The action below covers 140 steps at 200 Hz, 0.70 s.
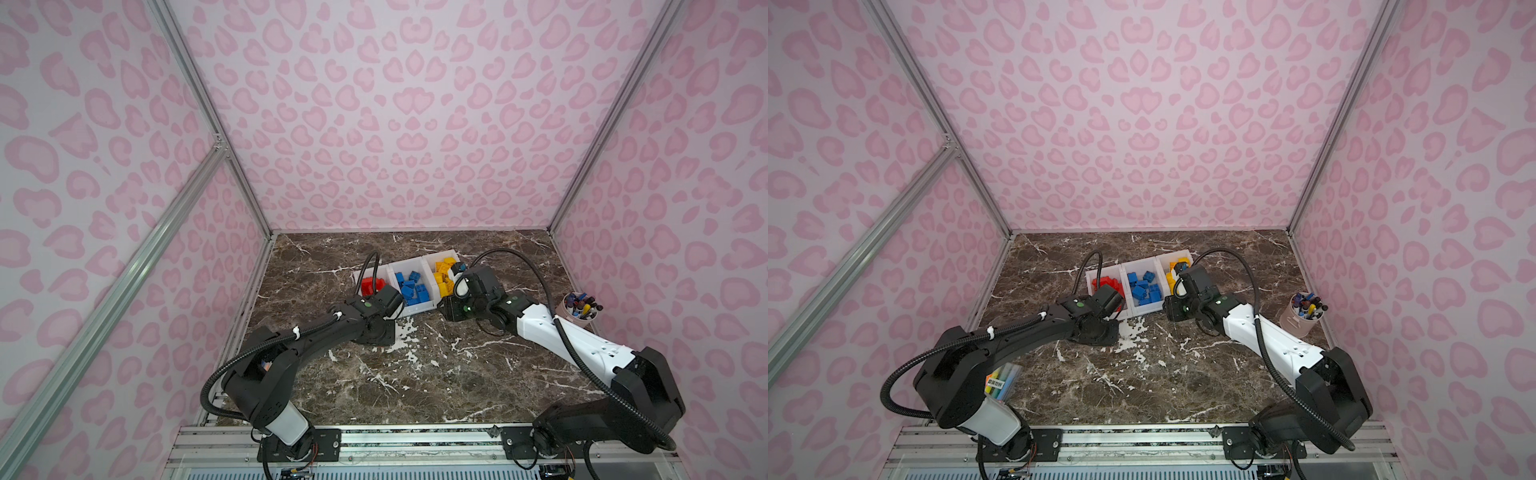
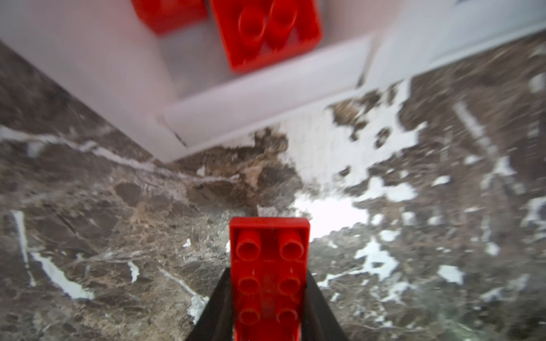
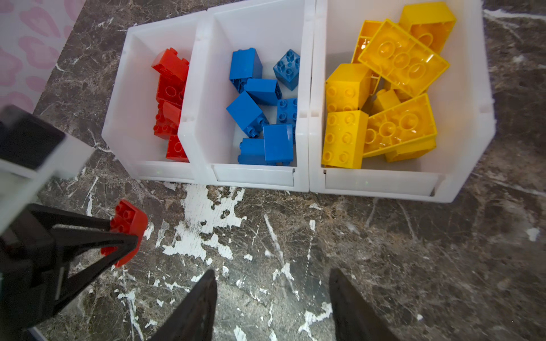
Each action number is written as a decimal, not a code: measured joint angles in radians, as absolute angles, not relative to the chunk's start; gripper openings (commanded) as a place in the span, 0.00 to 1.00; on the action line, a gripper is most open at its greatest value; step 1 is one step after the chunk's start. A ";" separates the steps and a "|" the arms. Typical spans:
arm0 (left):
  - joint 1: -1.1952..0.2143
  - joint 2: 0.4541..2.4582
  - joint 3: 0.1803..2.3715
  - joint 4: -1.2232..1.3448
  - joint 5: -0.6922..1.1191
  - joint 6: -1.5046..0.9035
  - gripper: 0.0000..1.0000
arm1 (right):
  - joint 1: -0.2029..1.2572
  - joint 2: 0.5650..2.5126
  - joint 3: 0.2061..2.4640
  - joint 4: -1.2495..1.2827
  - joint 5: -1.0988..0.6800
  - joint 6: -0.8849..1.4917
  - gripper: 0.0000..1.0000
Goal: Sort the legos into containers by color
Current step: Pick up the lego from the center of the table, then place the lego in the container.
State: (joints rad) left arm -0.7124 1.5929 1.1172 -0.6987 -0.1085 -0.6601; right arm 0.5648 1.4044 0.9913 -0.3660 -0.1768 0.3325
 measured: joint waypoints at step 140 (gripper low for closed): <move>-0.517 1.557 1.312 -0.596 -0.245 -0.572 0.97 | 0.416 1.077 0.862 -0.398 0.057 0.394 0.99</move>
State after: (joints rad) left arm -0.5167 1.5574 1.3121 -0.5964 -0.2455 -0.5720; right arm 0.4164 1.0767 0.8616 -0.3977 0.0570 0.3943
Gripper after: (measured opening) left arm 0.962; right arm 0.998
